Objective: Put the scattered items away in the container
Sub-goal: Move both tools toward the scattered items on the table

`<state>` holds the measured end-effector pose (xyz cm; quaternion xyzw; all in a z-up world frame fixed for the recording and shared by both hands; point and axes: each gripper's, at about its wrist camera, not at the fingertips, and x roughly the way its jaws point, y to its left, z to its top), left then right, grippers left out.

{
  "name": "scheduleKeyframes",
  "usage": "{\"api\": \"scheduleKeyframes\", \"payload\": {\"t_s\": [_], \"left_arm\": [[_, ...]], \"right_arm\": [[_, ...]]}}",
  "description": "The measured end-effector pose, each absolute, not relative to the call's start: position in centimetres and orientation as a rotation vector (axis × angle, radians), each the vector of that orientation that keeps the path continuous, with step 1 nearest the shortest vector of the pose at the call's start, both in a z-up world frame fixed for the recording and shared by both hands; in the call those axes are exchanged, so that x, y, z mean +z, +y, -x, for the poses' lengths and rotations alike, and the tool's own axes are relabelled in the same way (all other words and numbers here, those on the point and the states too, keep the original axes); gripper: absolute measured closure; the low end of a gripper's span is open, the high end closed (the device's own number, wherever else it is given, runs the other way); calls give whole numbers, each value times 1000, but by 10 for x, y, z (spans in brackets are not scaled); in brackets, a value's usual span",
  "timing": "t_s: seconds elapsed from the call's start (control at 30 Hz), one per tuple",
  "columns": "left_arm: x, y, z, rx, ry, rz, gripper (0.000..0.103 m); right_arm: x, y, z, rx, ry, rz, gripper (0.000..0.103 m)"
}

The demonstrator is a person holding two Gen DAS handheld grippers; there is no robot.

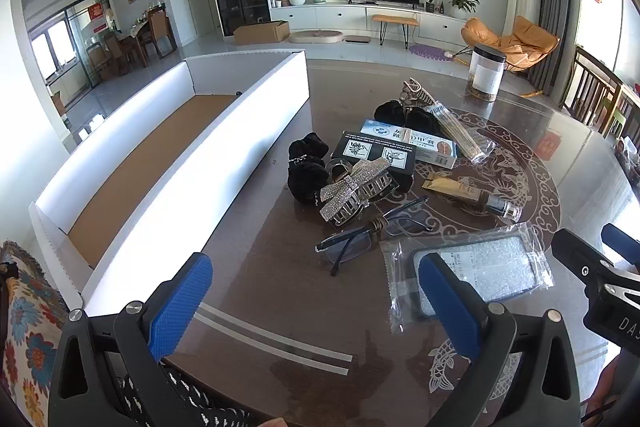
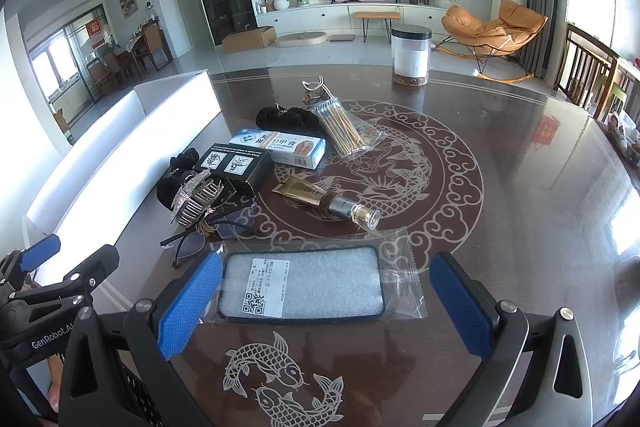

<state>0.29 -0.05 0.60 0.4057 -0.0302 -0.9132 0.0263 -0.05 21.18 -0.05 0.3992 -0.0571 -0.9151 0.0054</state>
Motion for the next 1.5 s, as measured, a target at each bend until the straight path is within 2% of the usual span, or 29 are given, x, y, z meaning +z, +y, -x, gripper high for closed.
{"api": "scheduleKeyframes", "payload": {"t_s": [0.83, 0.97, 1.23, 1.5], "left_arm": [[-3, -10, -6, -2796, -94, -1283, 0], [-17, -14, -5, -2782, -132, -1320, 0], [-79, -29, 0, -2665, -195, -1541, 0], [-101, -16, 16, -2664, -231, -1633, 0]], "right_arm": [[-4, 207, -2, -2855, -171, -1255, 0], [-13, 205, -2, -2845, -159, -1278, 0], [-60, 200, -10, -2747, -124, -1430, 0], [-100, 210, -10, -2724, -125, -1539, 0]]}}
